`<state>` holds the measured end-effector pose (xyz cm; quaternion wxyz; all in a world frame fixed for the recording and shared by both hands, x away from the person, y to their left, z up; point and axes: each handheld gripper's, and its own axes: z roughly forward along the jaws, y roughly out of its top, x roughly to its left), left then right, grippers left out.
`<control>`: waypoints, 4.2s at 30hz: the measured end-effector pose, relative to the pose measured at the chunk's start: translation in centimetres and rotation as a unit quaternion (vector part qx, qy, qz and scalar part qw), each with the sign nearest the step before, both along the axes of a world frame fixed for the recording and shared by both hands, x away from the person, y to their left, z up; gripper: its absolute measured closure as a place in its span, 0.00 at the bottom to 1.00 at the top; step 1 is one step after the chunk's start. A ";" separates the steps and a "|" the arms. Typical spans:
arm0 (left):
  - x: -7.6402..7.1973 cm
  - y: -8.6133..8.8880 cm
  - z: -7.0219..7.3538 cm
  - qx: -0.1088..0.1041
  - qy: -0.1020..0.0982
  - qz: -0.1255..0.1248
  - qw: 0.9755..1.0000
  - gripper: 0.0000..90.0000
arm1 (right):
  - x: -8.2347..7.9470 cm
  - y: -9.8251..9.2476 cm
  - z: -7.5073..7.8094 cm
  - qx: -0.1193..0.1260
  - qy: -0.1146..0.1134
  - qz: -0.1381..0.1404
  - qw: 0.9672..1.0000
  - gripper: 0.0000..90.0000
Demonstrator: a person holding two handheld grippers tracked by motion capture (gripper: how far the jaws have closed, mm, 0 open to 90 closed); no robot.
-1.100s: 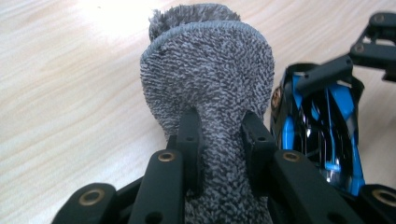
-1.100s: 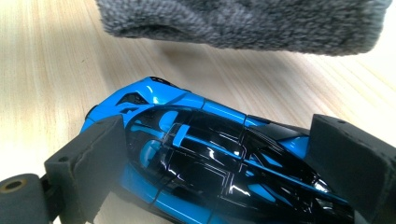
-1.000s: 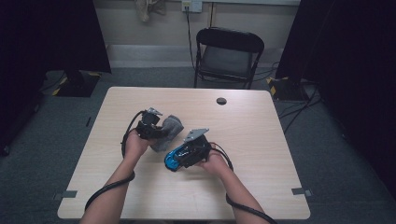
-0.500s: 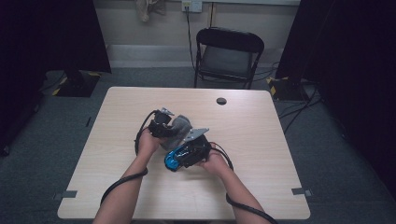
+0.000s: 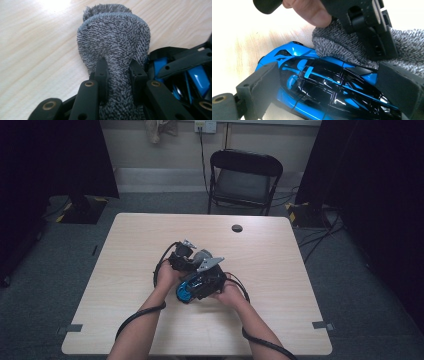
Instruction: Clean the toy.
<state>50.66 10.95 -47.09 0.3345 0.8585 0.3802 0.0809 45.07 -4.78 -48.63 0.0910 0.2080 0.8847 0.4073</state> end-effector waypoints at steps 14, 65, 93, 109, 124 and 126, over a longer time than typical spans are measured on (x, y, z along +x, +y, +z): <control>-0.3 -0.1 0.0 -0.010 0.016 -0.001 1.000 0.82 | 0.0 0.0 0.0 0.000 0.000 0.000 1.000 0.06; -3.1 4.0 0.4 -0.012 0.041 0.001 0.999 0.82 | -0.3 0.4 0.0 -0.005 -0.001 0.000 1.000 0.06; -5.3 6.5 0.5 -0.010 0.047 0.021 0.999 0.81 | -0.4 0.5 0.0 -0.003 -0.002 0.000 1.000 0.06; -6.5 7.7 0.8 -0.002 0.049 0.022 0.999 0.81 | -0.5 0.5 0.0 -0.001 -0.002 -0.001 1.000 0.06; -6.2 9.1 2.2 0.004 0.034 0.032 0.999 0.81 | -0.5 0.5 0.0 0.001 -0.003 -0.002 1.000 0.06; -5.5 8.9 2.7 0.003 0.032 0.034 0.999 0.81 | -0.5 0.5 -0.1 0.002 -0.003 -0.002 1.000 0.06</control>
